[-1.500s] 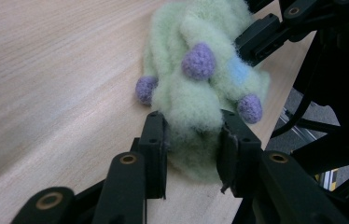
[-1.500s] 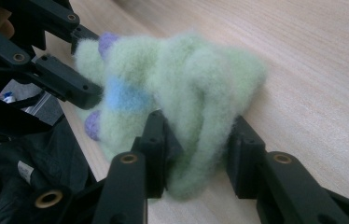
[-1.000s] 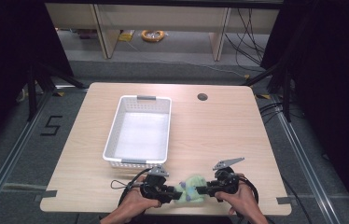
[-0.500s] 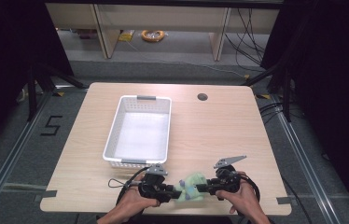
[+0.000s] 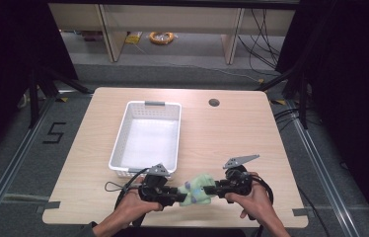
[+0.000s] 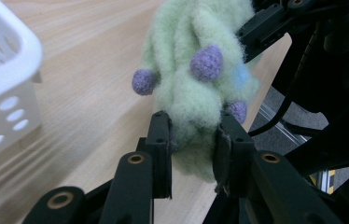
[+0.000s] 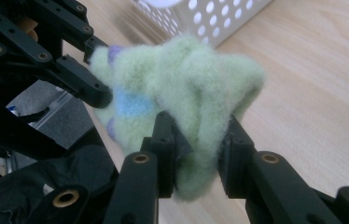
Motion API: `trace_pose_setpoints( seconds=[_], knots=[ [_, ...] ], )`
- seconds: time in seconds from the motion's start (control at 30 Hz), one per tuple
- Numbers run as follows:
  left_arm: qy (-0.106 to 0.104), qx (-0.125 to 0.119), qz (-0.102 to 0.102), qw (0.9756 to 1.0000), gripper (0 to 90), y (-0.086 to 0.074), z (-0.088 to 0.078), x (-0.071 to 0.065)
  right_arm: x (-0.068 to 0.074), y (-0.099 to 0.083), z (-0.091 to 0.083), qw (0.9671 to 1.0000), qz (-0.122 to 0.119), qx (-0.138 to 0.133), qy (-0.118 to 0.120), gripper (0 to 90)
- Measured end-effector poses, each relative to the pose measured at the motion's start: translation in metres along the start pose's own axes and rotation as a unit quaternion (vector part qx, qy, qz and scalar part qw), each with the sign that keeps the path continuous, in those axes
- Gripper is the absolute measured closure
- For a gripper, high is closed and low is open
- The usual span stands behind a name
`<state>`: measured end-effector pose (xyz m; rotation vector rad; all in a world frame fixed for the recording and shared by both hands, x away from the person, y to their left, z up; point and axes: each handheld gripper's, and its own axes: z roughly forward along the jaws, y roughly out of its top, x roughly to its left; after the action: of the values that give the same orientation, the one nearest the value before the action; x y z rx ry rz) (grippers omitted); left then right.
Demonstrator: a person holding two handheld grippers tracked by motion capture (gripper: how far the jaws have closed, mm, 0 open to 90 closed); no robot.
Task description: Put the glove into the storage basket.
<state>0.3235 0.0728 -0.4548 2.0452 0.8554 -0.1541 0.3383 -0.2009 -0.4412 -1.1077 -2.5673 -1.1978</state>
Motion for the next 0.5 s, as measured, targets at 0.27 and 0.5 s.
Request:
trace_pose_setpoints(
  seconds=[0.27, 0.5],
  knots=[
    [0.005, -0.008, -0.001, 1.0000, 69.6, 0.014, -0.018, 0.002, 0.004, 0.023, -0.006, 1.0000, -0.005, -0.005, 0.006, 72.1],
    [0.016, -0.013, -0.005, 0.9998, 69.5, 0.028, -0.037, 0.009, 0.008, 0.048, -0.008, 0.9998, -0.011, -0.010, 0.011, 72.1]
  ],
)
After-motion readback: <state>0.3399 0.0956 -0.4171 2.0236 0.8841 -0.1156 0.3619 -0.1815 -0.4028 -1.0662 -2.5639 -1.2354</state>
